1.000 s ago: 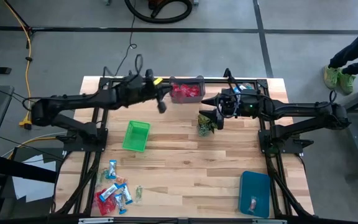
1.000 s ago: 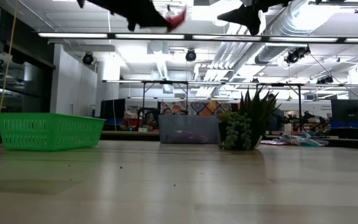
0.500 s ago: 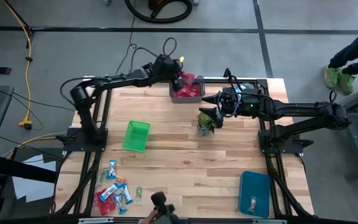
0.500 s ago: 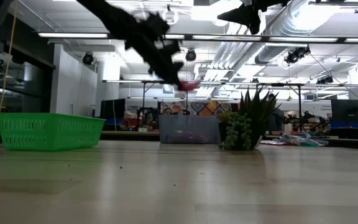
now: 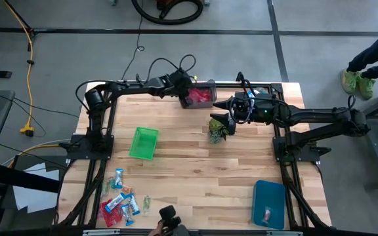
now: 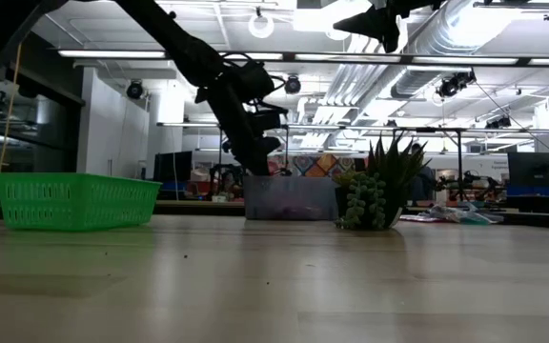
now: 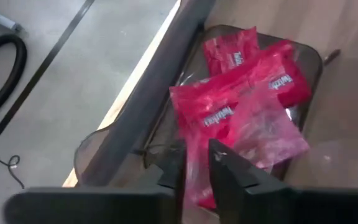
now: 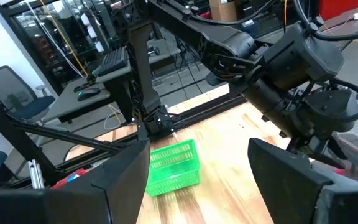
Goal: Sort candy
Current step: Put the red candy into the black transparent bin
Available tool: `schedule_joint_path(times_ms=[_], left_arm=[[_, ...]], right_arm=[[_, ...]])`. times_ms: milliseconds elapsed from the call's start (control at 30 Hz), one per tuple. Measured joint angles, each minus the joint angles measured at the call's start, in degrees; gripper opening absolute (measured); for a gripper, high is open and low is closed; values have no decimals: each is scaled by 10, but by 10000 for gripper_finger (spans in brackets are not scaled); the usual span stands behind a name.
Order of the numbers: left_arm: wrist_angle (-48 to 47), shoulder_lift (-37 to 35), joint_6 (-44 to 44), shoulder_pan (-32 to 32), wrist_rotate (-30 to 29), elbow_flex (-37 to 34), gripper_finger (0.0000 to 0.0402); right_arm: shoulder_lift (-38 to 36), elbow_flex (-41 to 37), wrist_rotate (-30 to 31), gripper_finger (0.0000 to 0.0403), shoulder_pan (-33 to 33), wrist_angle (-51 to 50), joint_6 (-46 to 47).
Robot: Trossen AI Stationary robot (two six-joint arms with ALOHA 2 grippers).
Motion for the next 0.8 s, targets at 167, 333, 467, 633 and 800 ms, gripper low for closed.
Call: schedule_joint_path(times_ms=[167,333,467,633,800], left_arm=[[-12,-1,-29,0,-1,0,134],[-43,-35,-54,0,-1,0,189],[-48,-100,-69,0,38,0,210],[-46,-223,-111,0,134,0,213],[-10,-361,-156,-17,232,-24,213]], right_arm=[[0,0,0,268,0,0,10],[0,0,0,268,0,1,58],[0,0,4,268,-8,46,46],[0,0,9,268,-45,136,-12],[0,0,10,268,-86,161,-14]])
